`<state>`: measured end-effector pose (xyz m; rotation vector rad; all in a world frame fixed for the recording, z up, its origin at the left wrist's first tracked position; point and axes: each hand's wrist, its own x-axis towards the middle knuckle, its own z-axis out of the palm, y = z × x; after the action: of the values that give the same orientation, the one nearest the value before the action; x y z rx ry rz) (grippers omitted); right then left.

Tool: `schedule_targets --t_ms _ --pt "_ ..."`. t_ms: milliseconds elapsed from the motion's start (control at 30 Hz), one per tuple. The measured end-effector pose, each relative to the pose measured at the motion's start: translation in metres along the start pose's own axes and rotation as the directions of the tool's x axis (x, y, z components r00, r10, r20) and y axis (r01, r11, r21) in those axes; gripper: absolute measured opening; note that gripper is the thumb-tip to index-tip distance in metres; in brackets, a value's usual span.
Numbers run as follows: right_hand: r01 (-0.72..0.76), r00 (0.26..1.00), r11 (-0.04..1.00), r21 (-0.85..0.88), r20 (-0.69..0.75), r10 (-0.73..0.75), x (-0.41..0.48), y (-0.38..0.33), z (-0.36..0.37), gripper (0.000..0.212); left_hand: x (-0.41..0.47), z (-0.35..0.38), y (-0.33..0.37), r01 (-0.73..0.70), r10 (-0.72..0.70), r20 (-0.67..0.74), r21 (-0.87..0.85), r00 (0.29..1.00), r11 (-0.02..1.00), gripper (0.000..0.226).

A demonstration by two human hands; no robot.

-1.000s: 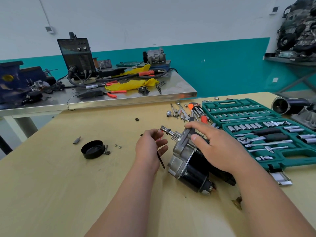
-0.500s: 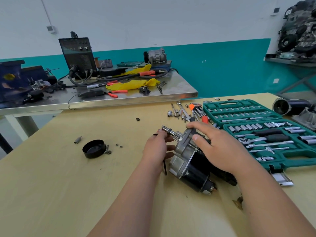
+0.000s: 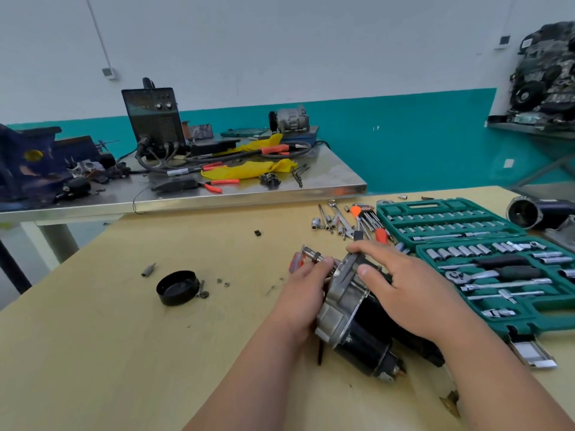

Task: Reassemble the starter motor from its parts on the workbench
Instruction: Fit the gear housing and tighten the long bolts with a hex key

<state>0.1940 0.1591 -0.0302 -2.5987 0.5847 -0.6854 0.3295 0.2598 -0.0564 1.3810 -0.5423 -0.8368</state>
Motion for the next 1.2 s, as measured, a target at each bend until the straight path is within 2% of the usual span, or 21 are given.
schedule_targets --t_ms 167,433,567,667,1200 --pt "0.015 1.0 1.0 -0.006 -0.015 -0.015 0.009 -0.02 0.019 0.034 -0.01 -0.025 0.006 -0.065 0.067 -0.06 0.025 0.996 0.998 0.031" --pt "0.14 0.984 0.988 0.059 0.1 -0.145 0.042 -0.077 0.062 0.034 -0.032 -0.105 0.021 -0.115 0.138 -0.197 0.125 0.971 0.985 0.029" --pt "0.15 0.982 0.988 0.035 0.111 -0.153 0.05 -0.09 0.073 0.034 -0.039 -0.127 0.014 -0.157 0.187 -0.26 0.131 0.947 0.979 0.023" --pt "0.145 0.982 0.989 0.021 0.118 -0.146 0.051 -0.092 0.075 0.034 -0.04 -0.128 0.013 -0.142 0.159 -0.281 0.082 0.946 0.986 0.02" --pt "0.146 0.984 0.989 0.002 0.106 -0.145 0.048 -0.092 0.076 0.034 -0.038 -0.122 0.011 -0.118 0.15 -0.341 0.112 0.928 0.987 0.02"
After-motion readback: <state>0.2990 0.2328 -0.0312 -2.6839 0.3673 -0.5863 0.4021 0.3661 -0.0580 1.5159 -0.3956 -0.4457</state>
